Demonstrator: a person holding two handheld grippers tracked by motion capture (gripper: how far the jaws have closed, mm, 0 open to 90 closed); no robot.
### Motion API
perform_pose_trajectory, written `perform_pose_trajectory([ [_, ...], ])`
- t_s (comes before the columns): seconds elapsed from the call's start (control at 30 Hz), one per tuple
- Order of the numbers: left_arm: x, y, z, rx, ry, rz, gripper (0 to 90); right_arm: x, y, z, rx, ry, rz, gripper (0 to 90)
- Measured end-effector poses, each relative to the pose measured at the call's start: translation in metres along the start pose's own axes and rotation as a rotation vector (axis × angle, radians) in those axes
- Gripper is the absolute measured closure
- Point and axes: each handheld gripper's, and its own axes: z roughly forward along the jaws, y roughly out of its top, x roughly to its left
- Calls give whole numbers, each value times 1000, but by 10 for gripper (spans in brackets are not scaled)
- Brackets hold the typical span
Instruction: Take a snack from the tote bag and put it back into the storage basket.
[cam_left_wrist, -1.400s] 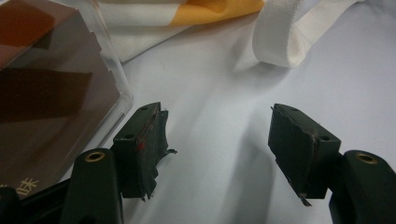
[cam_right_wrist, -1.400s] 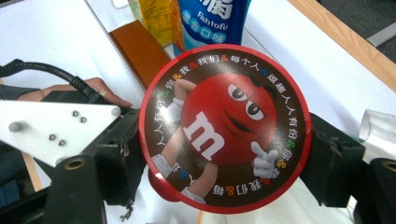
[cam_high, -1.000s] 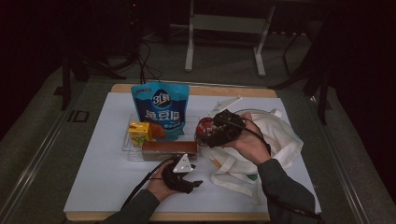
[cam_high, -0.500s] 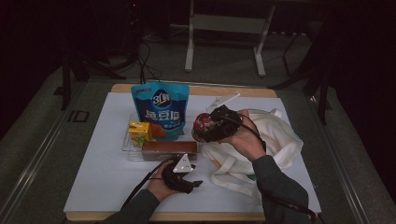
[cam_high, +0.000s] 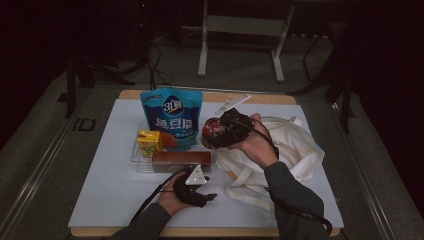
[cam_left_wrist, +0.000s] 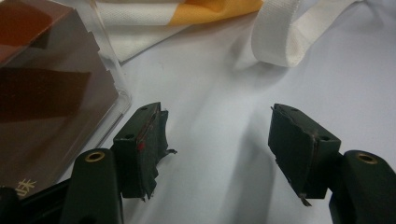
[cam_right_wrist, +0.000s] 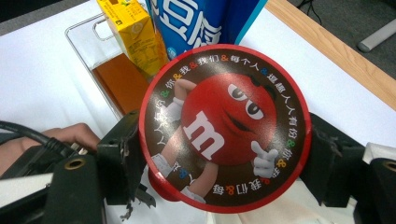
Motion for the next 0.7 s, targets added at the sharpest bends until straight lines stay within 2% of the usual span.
perform_pose_trajectory([
  [0.7,0,0,0,2,0,1,360,-6,7,11,-2,-24,42,256],
])
